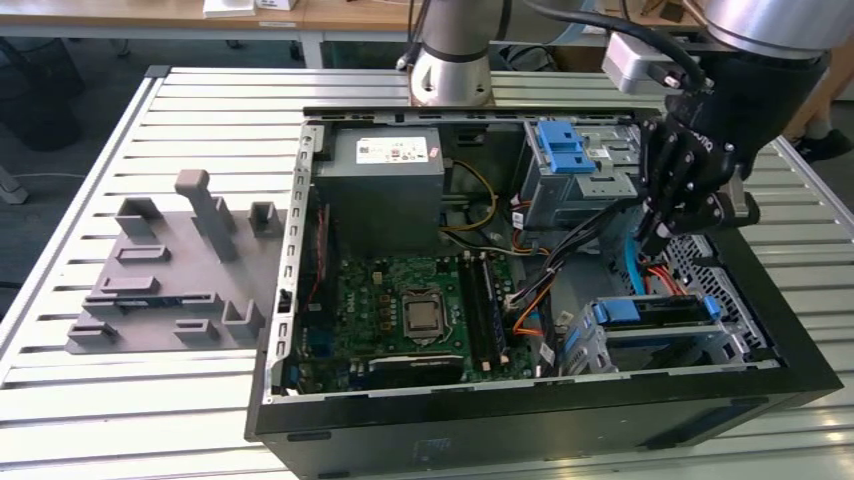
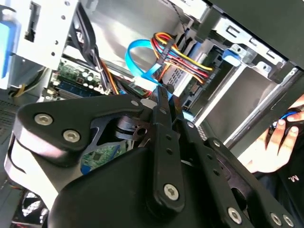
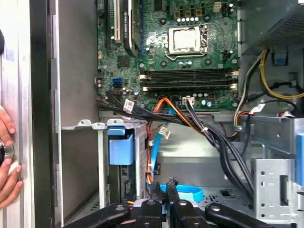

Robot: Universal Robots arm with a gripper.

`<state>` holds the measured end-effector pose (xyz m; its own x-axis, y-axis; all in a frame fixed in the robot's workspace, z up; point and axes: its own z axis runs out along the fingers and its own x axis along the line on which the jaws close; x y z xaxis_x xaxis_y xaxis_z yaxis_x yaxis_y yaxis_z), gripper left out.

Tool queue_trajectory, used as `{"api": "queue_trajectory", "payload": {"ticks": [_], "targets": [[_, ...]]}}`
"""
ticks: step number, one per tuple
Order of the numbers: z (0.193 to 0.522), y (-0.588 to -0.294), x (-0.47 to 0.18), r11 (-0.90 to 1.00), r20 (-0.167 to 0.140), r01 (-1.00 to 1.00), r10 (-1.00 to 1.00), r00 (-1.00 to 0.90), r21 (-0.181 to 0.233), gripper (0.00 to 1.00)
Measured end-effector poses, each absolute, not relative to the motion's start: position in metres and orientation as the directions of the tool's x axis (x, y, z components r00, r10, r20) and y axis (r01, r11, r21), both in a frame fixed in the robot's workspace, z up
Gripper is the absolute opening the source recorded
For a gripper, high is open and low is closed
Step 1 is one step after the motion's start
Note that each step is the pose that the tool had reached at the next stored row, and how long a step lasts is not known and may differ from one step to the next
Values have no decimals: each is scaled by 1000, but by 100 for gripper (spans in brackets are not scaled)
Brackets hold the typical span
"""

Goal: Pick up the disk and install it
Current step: 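Insert the second disk wire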

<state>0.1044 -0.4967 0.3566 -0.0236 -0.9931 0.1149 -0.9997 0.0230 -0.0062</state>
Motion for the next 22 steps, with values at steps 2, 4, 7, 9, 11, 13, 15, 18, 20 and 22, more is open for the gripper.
{"api": "queue_trajectory", "payload": {"ticks": [2,4,7,9,11,13,15,18,20,22], "targets": [[355,-501,104,22,114,-1000,-993,-23,-8,16],[353,-504,104,20,113,-1000,-993,-22,-10,16],[352,-505,104,18,112,-1000,-993,-20,-14,16],[352,-505,104,18,112,-1000,-993,-20,-14,16],[352,-505,104,18,112,-1000,-993,-20,-14,16],[352,-505,104,18,112,-1000,-993,-20,-14,16],[352,-505,104,18,112,-1000,-993,-20,-14,16],[352,-506,104,18,113,-1000,-993,-20,-15,16],[352,-506,103,18,112,-1000,-993,-20,-19,16],[351,-507,101,18,112,-1000,-993,-21,-26,16]]}}
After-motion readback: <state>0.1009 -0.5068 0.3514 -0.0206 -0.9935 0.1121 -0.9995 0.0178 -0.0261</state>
